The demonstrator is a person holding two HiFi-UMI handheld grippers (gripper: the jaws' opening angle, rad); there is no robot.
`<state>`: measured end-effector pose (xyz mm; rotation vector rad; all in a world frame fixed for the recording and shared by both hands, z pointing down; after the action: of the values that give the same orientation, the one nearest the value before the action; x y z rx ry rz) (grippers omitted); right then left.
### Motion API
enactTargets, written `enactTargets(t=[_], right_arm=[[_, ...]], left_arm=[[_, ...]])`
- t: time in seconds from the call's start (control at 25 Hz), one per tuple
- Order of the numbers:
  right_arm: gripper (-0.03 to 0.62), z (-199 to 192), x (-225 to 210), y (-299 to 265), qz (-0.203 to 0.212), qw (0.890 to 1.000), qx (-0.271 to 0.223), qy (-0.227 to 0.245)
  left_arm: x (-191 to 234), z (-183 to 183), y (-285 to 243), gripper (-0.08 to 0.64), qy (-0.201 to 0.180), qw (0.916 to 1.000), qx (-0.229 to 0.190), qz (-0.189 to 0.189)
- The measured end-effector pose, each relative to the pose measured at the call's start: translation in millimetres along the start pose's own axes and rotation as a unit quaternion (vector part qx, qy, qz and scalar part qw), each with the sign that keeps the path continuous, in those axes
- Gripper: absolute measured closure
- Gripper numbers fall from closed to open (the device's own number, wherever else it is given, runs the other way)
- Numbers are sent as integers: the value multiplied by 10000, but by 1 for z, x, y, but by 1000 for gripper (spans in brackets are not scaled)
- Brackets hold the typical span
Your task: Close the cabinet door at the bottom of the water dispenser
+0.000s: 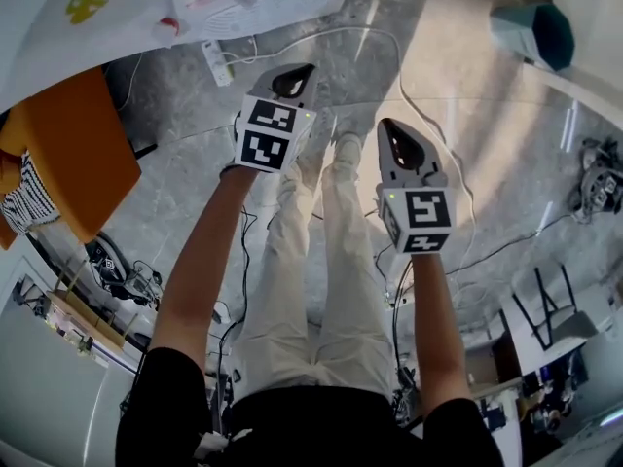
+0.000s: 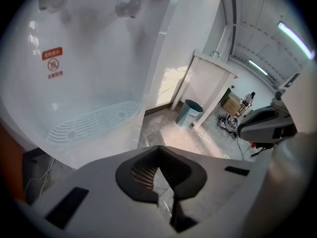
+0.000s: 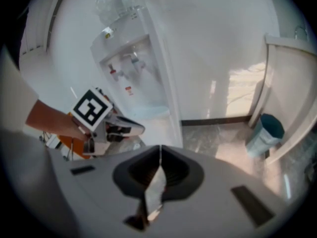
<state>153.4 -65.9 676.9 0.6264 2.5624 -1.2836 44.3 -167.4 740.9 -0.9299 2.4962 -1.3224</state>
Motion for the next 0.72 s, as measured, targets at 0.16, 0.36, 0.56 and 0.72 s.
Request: enactTargets(t=[0.16, 0.36, 0.56, 0.72], right_arm=[[557, 30, 10, 13, -49, 9993, -262, 244], [557, 57, 27, 36, -63, 9986, -394, 343], [557, 81, 56, 63, 10, 9980, -480, 421], [558, 101, 76, 90, 28, 9969, -598, 504]], left_arm=[[-8, 15, 33, 548, -63, 9999, -106, -119], [-12, 32, 86, 548, -78, 9994, -293, -188], [-5, 49, 148, 548, 8, 9988, -466, -127], [-1, 60, 195, 548, 74, 9983, -575, -22]])
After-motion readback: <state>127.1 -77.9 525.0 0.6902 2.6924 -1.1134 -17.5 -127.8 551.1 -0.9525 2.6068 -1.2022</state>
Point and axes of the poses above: the fingertips, and each gripper's own axes: y backward along the fingers, x to its left, z out of its top, the point moved 2 cm from there along y, backward along the fingers, and after that the axes turned 10 degrees about z, right-handed, at the moved point
